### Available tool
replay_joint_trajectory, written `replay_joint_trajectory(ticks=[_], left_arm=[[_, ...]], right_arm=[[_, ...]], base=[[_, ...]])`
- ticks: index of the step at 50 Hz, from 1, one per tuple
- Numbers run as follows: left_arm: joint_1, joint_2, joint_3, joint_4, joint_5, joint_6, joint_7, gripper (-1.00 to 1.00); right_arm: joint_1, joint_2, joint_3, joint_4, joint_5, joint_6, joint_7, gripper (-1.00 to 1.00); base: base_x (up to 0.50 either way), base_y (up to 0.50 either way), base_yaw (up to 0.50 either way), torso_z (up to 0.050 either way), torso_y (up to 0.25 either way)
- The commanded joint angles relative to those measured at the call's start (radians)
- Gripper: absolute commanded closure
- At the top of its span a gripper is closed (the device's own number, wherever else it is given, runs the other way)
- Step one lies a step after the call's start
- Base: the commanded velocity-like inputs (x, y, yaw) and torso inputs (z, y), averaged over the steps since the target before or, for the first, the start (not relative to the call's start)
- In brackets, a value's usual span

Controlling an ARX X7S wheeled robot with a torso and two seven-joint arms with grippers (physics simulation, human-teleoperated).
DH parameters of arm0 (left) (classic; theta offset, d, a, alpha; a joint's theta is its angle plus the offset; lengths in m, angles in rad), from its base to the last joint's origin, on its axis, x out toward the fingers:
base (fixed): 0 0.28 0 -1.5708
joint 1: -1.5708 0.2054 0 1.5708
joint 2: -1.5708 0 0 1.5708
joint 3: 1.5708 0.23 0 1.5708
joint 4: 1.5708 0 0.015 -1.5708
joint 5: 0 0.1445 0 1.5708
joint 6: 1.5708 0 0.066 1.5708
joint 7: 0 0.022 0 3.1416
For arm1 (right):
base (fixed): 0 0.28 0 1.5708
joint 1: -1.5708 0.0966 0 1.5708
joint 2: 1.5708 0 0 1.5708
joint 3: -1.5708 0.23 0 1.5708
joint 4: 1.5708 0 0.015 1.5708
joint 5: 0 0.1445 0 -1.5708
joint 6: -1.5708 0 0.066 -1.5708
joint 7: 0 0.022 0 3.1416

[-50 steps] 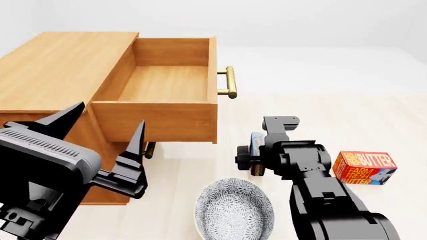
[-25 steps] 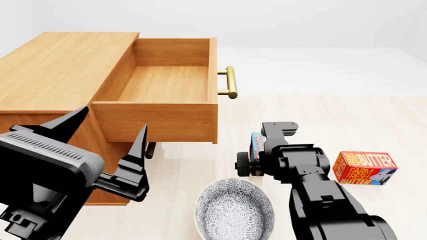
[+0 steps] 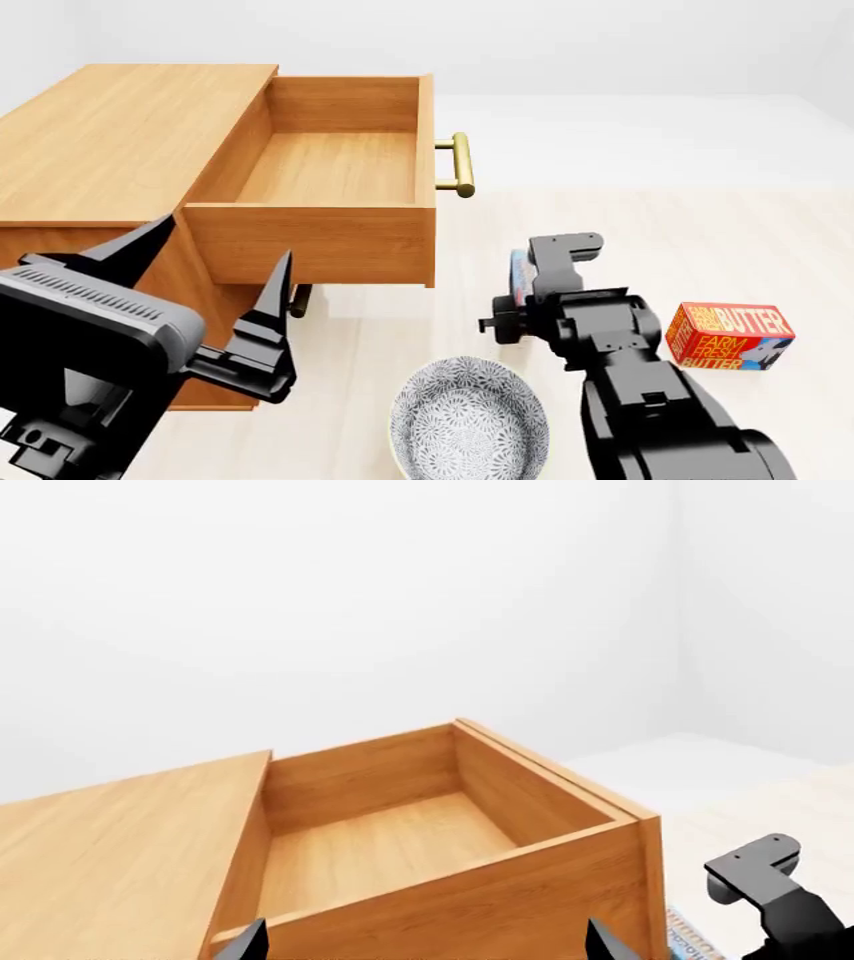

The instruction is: Put the chocolate pudding in the top drawer of the cabinet and close it.

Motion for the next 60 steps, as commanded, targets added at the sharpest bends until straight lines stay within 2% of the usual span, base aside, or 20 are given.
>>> replay_joint_trajectory(ticks=[1,10,11,15,18,31,50,60], left_arm=[[0.011,-0.005,0.001,-0.001,0.008,0.006,-0.007,-1.00],[0.017,-0.009,0.000,-0.003,0.013,0.012,-0.012,-1.00],[0.018,-0.010,0.001,-0.003,0.015,0.014,-0.012,-1.00],[0.024,-0.016,0.002,0.000,0.022,0.021,-0.014,-1.00],[0.027,-0.025,0.001,0.005,0.028,0.026,-0.017,-1.00],[0.042,-0.059,0.002,0.025,0.050,0.051,-0.024,-1.00],[0.081,-0.101,0.017,0.036,0.106,0.109,-0.013,-1.00],[0.107,-0.123,0.029,0.037,0.140,0.148,-0.007,-1.00]], right_arm=[[0.020,0.011,-0.009,-0.001,-0.009,-0.098,0.005,1.00],[0.049,0.026,0.011,-0.005,0.001,-0.176,0.031,1.00],[0.036,0.030,0.013,-0.053,0.004,-0.158,0.031,1.00],[-0.118,0.056,0.024,-0.508,0.022,0.085,0.046,1.00],[-0.175,0.068,0.035,-0.694,0.037,0.170,0.049,1.00],[-0.282,0.094,0.056,-1.162,0.071,0.335,0.075,1.00],[-0.287,0.086,0.035,-1.522,0.115,0.461,0.093,1.00],[-0.179,0.070,0.028,-1.549,0.185,0.518,0.039,1.00]], base=[[0.00,0.00,0.00,0.000,0.000],[0.00,0.00,0.00,0.000,0.000],[0.00,0.00,0.00,0.000,0.000],[0.00,0.00,0.00,0.000,0.000],[0.00,0.00,0.00,0.000,0.000],[0.00,0.00,0.00,0.000,0.000],[0.00,0.00,0.00,0.000,0.001],[0.00,0.00,0.00,0.000,0.000]])
